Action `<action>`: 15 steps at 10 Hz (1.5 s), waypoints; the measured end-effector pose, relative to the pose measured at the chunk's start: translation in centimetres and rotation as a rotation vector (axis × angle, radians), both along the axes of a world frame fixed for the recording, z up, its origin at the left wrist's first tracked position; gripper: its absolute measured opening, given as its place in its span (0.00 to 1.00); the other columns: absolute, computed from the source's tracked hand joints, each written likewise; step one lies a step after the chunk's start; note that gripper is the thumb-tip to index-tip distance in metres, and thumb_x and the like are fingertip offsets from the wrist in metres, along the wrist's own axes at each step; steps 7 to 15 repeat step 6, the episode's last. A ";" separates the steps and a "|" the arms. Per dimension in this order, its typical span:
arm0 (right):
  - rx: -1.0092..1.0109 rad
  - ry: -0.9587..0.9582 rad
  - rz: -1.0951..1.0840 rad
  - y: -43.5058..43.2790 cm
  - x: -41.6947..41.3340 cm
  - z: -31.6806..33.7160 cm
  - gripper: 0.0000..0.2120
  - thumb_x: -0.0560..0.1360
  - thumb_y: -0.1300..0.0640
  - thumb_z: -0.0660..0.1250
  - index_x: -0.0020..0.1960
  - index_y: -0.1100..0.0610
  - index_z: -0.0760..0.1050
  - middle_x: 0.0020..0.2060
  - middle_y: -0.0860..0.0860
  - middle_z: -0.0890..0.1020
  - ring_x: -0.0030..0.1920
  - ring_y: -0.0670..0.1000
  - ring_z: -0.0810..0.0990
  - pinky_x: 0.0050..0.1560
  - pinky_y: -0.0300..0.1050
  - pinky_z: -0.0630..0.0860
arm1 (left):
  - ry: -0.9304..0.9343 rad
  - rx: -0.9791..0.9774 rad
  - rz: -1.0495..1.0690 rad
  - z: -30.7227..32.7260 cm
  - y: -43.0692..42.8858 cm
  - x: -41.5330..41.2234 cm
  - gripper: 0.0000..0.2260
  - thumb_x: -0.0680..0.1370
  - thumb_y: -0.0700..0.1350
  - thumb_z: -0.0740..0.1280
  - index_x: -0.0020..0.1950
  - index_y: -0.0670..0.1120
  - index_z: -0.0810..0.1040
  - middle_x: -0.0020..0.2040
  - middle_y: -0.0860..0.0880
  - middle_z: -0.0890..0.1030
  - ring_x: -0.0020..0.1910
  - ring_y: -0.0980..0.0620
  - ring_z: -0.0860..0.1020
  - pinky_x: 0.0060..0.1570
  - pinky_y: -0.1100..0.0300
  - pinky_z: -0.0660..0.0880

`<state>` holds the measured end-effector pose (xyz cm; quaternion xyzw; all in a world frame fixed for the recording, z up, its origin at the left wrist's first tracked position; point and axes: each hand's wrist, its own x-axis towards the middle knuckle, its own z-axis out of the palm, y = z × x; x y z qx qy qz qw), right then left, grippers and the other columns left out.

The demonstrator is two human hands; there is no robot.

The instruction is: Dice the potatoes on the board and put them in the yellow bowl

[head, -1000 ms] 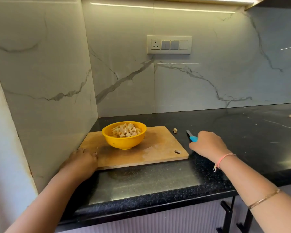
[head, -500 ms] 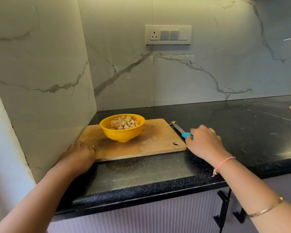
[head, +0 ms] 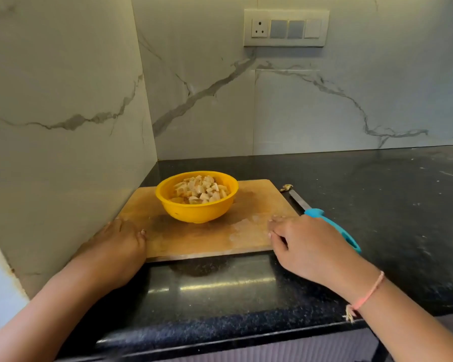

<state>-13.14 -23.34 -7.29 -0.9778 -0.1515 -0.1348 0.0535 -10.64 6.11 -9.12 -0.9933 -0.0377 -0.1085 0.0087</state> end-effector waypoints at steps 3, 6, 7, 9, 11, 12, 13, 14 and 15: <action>-0.212 0.362 0.034 -0.1 2.3 4.9 0.16 0.77 0.48 0.61 0.38 0.57 0.77 0.36 0.49 0.80 0.30 0.48 0.72 0.45 0.44 0.76 | 0.388 0.237 -0.010 5.0 -0.4 0.5 0.15 0.81 0.45 0.53 0.64 0.45 0.72 0.64 0.46 0.75 0.61 0.48 0.76 0.56 0.60 0.71; -0.207 0.736 0.026 1.3 3.3 8.3 0.18 0.76 0.47 0.63 0.58 0.58 0.79 0.49 0.54 0.81 0.47 0.54 0.78 0.48 0.43 0.74 | 0.503 0.060 0.101 13.3 -3.5 -0.5 0.21 0.83 0.52 0.53 0.74 0.47 0.64 0.73 0.45 0.67 0.70 0.46 0.67 0.69 0.55 0.65; -0.207 0.736 0.026 1.3 3.3 8.3 0.18 0.76 0.47 0.63 0.58 0.58 0.79 0.49 0.54 0.81 0.47 0.54 0.78 0.48 0.43 0.74 | 0.503 0.060 0.101 13.3 -3.5 -0.5 0.21 0.83 0.52 0.53 0.74 0.47 0.64 0.73 0.45 0.67 0.70 0.46 0.67 0.69 0.55 0.65; -0.207 0.736 0.026 1.3 3.3 8.3 0.18 0.76 0.47 0.63 0.58 0.58 0.79 0.49 0.54 0.81 0.47 0.54 0.78 0.48 0.43 0.74 | 0.503 0.060 0.101 13.3 -3.5 -0.5 0.21 0.83 0.52 0.53 0.74 0.47 0.64 0.73 0.45 0.67 0.70 0.46 0.67 0.69 0.55 0.65; -0.207 0.736 0.026 1.3 3.3 8.3 0.18 0.76 0.47 0.63 0.58 0.58 0.79 0.49 0.54 0.81 0.47 0.54 0.78 0.48 0.43 0.74 | 0.503 0.060 0.101 13.3 -3.5 -0.5 0.21 0.83 0.52 0.53 0.74 0.47 0.64 0.73 0.45 0.67 0.70 0.46 0.67 0.69 0.55 0.65; -0.207 0.736 0.026 1.3 3.3 8.3 0.18 0.76 0.47 0.63 0.58 0.58 0.79 0.49 0.54 0.81 0.47 0.54 0.78 0.48 0.43 0.74 | 0.503 0.060 0.101 13.3 -3.5 -0.5 0.21 0.83 0.52 0.53 0.74 0.47 0.64 0.73 0.45 0.67 0.70 0.46 0.67 0.69 0.55 0.65; -0.207 0.736 0.026 1.3 3.3 8.3 0.18 0.76 0.47 0.63 0.58 0.58 0.79 0.49 0.54 0.81 0.47 0.54 0.78 0.48 0.43 0.74 | 0.503 0.060 0.101 13.3 -3.5 -0.5 0.21 0.83 0.52 0.53 0.74 0.47 0.64 0.73 0.45 0.67 0.70 0.46 0.67 0.69 0.55 0.65; -0.207 0.736 0.026 1.3 3.3 8.3 0.18 0.76 0.47 0.63 0.58 0.58 0.79 0.49 0.54 0.81 0.47 0.54 0.78 0.48 0.43 0.74 | 0.503 0.060 0.101 13.3 -3.5 -0.5 0.21 0.83 0.52 0.53 0.74 0.47 0.64 0.73 0.45 0.67 0.70 0.46 0.67 0.69 0.55 0.65; -0.207 0.736 0.026 1.3 3.3 8.3 0.18 0.76 0.47 0.63 0.58 0.58 0.79 0.49 0.54 0.81 0.47 0.54 0.78 0.48 0.43 0.74 | 0.503 0.060 0.101 13.3 -3.5 -0.5 0.21 0.83 0.52 0.53 0.74 0.47 0.64 0.73 0.45 0.67 0.70 0.46 0.67 0.69 0.55 0.65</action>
